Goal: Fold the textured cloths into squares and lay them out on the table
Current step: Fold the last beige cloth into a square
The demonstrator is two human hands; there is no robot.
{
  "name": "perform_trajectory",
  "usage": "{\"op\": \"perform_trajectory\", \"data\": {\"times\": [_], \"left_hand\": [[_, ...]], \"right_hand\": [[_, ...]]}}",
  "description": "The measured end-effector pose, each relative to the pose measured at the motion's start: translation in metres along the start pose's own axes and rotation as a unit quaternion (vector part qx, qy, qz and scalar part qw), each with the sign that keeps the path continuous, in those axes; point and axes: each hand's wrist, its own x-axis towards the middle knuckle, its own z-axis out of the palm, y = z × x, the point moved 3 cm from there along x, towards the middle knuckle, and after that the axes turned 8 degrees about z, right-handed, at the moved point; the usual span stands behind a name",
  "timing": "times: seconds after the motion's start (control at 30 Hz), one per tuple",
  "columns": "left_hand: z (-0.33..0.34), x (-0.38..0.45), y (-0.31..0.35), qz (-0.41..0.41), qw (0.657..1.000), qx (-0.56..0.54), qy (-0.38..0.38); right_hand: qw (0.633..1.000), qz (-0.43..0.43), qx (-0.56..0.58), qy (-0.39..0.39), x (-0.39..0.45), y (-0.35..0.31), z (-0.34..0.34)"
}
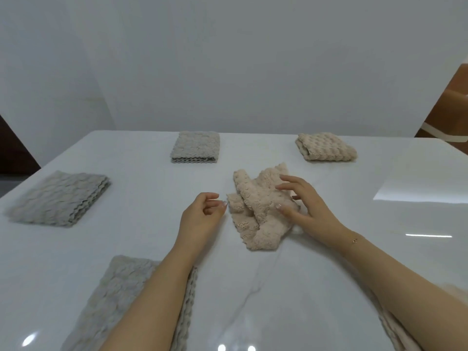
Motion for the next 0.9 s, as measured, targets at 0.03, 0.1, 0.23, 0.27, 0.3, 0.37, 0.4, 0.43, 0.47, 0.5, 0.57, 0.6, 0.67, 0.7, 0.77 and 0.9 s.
{"op": "perform_trajectory", "data": {"times": [0.03,0.1,0.23,0.27,0.3,0.37,0.4,0.43,0.47,0.5,0.57,0.6,0.67,0.7,0.77,0.9], "left_hand": [[0.002,0.001,-0.001,0.002,1.0,0.013,-0.002],[0.008,0.004,-0.003,0.006,0.999,0.045,-0.004],[0.021,0.013,0.001,-0.005,0.993,0.117,-0.027],[0.024,0.017,0.002,-0.014,0.991,0.13,-0.038],[0.026,0.019,0.003,-0.023,0.989,0.141,-0.044],[0.028,0.023,0.004,-0.023,0.987,0.155,-0.039],[0.029,0.023,0.003,-0.015,0.987,0.156,-0.03],[0.03,0.022,0.002,-0.007,0.989,0.149,-0.02],[0.03,0.021,0.0,0.001,0.991,0.13,-0.011],[0.029,0.02,-0.001,0.006,0.995,0.1,-0.003],[0.024,0.019,0.0,0.002,1.0,0.019,0.018],[0.019,0.019,0.0,-0.005,0.999,-0.019,0.038],[0.009,0.02,-0.001,-0.022,0.992,-0.078,0.095],[0.003,0.02,-0.003,-0.033,0.987,-0.099,0.12],[-0.006,0.021,-0.004,-0.058,0.976,-0.147,0.152],[-0.014,0.02,-0.001,-0.095,0.945,-0.259,0.174]], "right_hand": [[1.0,0.005,0.0,0.001,-0.001,0.003,0.001],[1.0,0.004,-0.002,0.007,-0.002,0.007,0.002],[0.998,0.0,0.043,0.043,-0.002,0.007,0.0],[0.997,-0.006,0.047,0.054,-0.002,0.006,0.0],[0.997,-0.017,0.045,0.063,-0.002,0.005,-0.001],[0.996,-0.044,0.029,0.079,-0.002,0.004,-0.002],[0.995,-0.054,0.025,0.085,-0.002,0.004,-0.003],[0.994,-0.059,0.026,0.093,-0.002,0.004,-0.004],[0.992,-0.06,0.03,0.103,-0.001,0.005,-0.006],[0.991,-0.056,0.036,0.113,-0.001,0.005,-0.007],[0.99,-0.034,0.064,0.124,-0.001,0.007,-0.01],[0.988,-0.021,0.081,0.131,0.0,0.007,-0.011],[0.982,0.0,0.118,0.148,0.0,0.007,-0.014],[0.978,0.01,0.141,0.156,0.001,0.007,-0.015],[0.969,0.029,0.179,0.168,0.002,0.008,-0.017],[0.952,0.063,0.24,0.179,0.003,0.014,-0.018]]}}
